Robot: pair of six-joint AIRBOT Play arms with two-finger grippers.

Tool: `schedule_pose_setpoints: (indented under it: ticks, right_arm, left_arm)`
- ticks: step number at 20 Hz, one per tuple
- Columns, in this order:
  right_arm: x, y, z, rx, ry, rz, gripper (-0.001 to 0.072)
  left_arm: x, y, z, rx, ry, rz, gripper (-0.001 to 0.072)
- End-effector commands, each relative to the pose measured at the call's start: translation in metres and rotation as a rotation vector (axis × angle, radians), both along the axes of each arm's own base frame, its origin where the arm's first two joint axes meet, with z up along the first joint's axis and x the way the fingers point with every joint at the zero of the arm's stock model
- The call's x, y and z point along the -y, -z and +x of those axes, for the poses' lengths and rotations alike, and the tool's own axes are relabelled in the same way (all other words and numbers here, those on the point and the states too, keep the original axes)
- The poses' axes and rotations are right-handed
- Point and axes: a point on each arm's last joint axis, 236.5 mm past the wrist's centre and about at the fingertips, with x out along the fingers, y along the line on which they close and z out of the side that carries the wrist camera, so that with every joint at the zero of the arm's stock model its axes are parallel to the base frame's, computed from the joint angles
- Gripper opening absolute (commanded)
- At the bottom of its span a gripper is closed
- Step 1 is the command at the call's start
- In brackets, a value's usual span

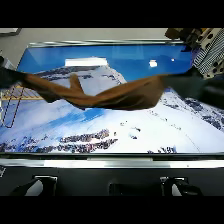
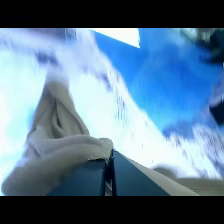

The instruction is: Fold the clothes and pants, and hang the long-sleeved shirts on hangers.

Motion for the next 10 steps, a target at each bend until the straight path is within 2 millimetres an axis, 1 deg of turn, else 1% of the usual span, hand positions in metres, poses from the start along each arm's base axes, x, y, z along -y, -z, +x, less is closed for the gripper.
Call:
schedule_pose_setpoints:
  ticks: [1, 2, 3, 4, 5, 6, 7, 8, 9, 10]
  right_arm:
    - [0.014, -0.138, -0.080, 0.374, 0.186, -0.021, 0.0028]
    - [0.026, -0.167, -0.099, 0.466, 0.278, -0.024, 0.0028]
    - [0.039, -0.189, -0.115, 0.531, 0.359, -0.020, 0.0028]
    - [0.050, -0.205, -0.127, 0.577, 0.426, -0.013, 0.0028]
    - [0.057, -0.215, -0.135, 0.600, 0.466, -0.006, 0.0029]
    - [0.063, -0.219, -0.135, 0.600, 0.497, 0.005, 0.0029]
    - [0.069, -0.214, -0.127, 0.565, 0.521, 0.011, 0.0029]
    - [0.073, -0.205, -0.116, 0.512, 0.532, 0.005, 0.0029]
    - [0.076, -0.191, -0.100, 0.445, 0.532, -0.011, 0.0029]
    - [0.077, -0.172, -0.079, 0.360, 0.520, -0.037, 0.0029]
  left_arm:
    - [-0.021, -0.145, -0.087, 0.307, -0.265, 0.132, 0.0019]
    - [-0.028, -0.173, -0.114, 0.385, -0.345, 0.160, 0.0019]
    - [-0.035, -0.197, -0.141, 0.454, -0.429, 0.186, 0.0019]
    - [-0.041, -0.210, -0.162, 0.497, -0.492, 0.208, 0.0019]
    - [-0.042, -0.217, -0.176, 0.521, -0.523, 0.223, 0.0019]
    - [-0.040, -0.220, -0.182, 0.533, -0.525, 0.228, 0.0019]
    - [-0.039, -0.218, -0.182, 0.527, -0.520, 0.225, 0.0019]
    - [-0.040, -0.212, -0.175, 0.500, -0.514, 0.222, 0.0019]
    - [-0.044, -0.205, -0.165, 0.466, -0.506, 0.219, 0.0019]
    - [-0.048, -0.194, -0.149, 0.421, -0.491, 0.217, 0.0019]
